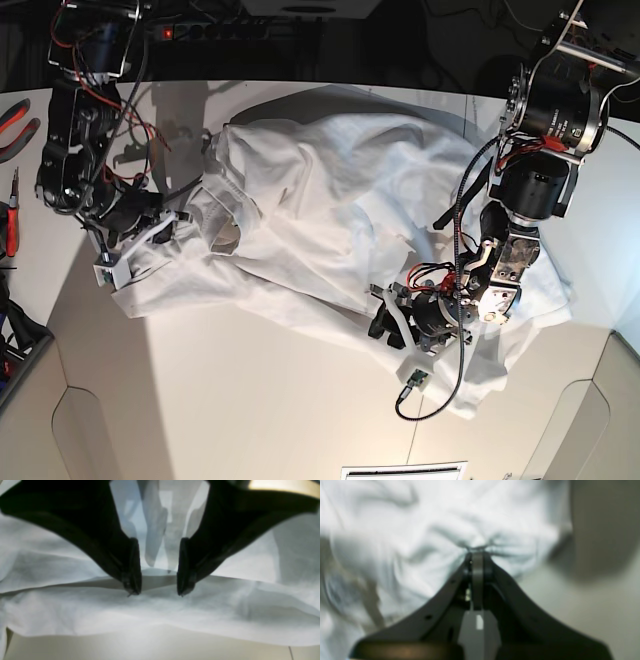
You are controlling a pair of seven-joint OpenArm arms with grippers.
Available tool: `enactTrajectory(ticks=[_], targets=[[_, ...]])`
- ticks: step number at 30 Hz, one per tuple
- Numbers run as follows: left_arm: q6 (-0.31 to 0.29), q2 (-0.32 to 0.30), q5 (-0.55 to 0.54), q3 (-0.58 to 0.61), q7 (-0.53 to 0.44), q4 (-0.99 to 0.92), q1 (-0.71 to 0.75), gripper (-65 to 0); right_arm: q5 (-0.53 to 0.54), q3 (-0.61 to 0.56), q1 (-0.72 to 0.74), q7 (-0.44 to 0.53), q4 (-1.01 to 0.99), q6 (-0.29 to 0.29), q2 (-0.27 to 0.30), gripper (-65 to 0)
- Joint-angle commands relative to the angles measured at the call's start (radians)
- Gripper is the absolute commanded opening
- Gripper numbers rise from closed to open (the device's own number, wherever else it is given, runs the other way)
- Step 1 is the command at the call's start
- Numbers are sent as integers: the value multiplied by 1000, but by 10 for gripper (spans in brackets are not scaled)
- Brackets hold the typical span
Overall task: Layout the t-shirt on the table in an organized manner, then fold the t-shirt properly
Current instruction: 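Move the right gripper over the shirt and grasp fabric beside the left gripper, then pull the gripped fabric with the right gripper away from the left gripper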
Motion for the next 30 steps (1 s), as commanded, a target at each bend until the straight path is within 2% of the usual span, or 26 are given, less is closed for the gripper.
enactTrajectory(ticks=[1, 4, 12, 17, 20, 23, 25, 30], targets=[[1, -3, -8, -3, -21, 17, -32, -379, 0, 1, 59, 33, -39, -1, 6, -650], [1, -3, -8, -3, -21, 17, -32, -379, -58, 1, 191, 119, -224, -2, 6, -650], [1, -3, -9, -3, -21, 17, -32, -379, -239, 1, 513, 452, -657, -17, 6, -650], [1, -3, -8, -3, -21, 17, -32, -379, -239, 1, 641, 494, -707, -24, 6, -650], [1, -3, -8, -3, -21, 17, -32, -379, -183, 1, 684, 494, -689, 18, 8, -650], [1, -3, -8, -3, -21, 17, -32, -379, -108, 1, 676, 463, -619, 129, 8, -650], [1, -4, -8, -3, -21, 17, -32, -379, -18, 1, 656, 363, -544, 181, 5, -650], [1, -4, -8, -3, -21, 17, -32, -379, 203, 1, 524, 90, -244, 193, -14, -650]])
